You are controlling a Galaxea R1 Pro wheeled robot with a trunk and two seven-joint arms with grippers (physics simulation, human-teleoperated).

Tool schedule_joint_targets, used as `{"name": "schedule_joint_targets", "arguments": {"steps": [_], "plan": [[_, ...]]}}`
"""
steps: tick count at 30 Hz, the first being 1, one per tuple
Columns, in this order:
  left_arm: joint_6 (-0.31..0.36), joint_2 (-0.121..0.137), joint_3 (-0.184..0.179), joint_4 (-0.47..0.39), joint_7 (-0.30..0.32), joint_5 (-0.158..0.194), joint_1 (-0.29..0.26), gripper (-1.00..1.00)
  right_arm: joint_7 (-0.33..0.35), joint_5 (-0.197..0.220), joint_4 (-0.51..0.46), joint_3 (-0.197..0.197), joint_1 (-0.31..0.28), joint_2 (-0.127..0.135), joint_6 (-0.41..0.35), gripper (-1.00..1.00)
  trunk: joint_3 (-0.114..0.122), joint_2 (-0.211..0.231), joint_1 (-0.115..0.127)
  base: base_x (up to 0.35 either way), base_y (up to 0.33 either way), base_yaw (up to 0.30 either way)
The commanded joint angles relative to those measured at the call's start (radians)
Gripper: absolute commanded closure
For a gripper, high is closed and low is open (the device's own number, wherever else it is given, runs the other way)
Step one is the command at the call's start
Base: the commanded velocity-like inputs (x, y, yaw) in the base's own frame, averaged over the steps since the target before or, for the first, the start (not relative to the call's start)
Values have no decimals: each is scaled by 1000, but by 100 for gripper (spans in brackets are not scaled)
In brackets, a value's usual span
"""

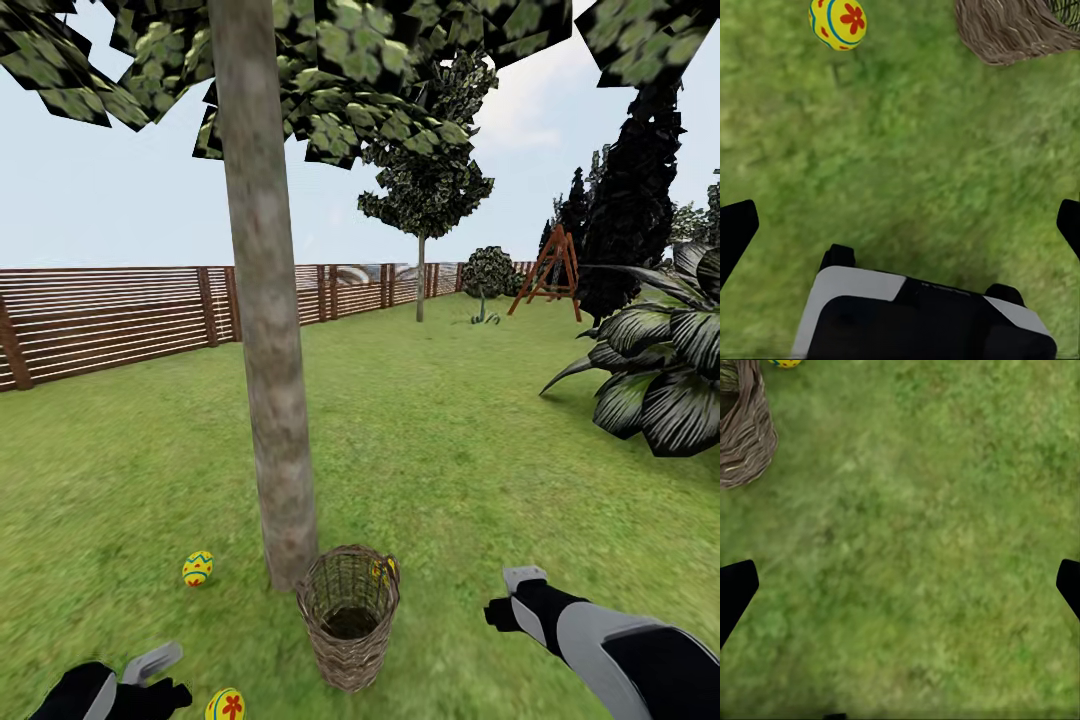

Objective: Take the three Easter eggs out of the wicker basket on the lawn in the garden, then place them on the lawn next to a single tree (choose any tree) so that all three eggs are next to the same tree and none are left in the basket.

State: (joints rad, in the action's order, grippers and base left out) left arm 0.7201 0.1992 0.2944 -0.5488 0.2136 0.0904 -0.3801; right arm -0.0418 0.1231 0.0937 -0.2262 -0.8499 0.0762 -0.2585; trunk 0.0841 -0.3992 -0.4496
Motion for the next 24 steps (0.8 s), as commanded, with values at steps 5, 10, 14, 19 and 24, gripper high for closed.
{"name": "schedule_joint_targets", "arguments": {"steps": [5,10,14,19,24], "plan": [[-58,-3,2,59,-2,9,0,-100,-3,10,1,-8,11,4,-2,-100,0,-1,0,0,0,0],[-73,-3,0,155,-2,8,0,-100,-6,10,1,-8,40,4,-2,-100,0,-1,0,0,0,0],[-89,-3,0,171,-2,8,0,-100,-8,10,0,-8,44,1,-2,-100,0,-1,0,0,0,0],[-92,-2,1,174,-1,8,0,-100,-8,10,0,-8,57,1,0,-100,0,-1,0,0,0,0],[-93,-3,1,175,0,9,0,-100,-8,10,0,-8,71,-1,4,-100,0,-1,0,0,0,0]]}}
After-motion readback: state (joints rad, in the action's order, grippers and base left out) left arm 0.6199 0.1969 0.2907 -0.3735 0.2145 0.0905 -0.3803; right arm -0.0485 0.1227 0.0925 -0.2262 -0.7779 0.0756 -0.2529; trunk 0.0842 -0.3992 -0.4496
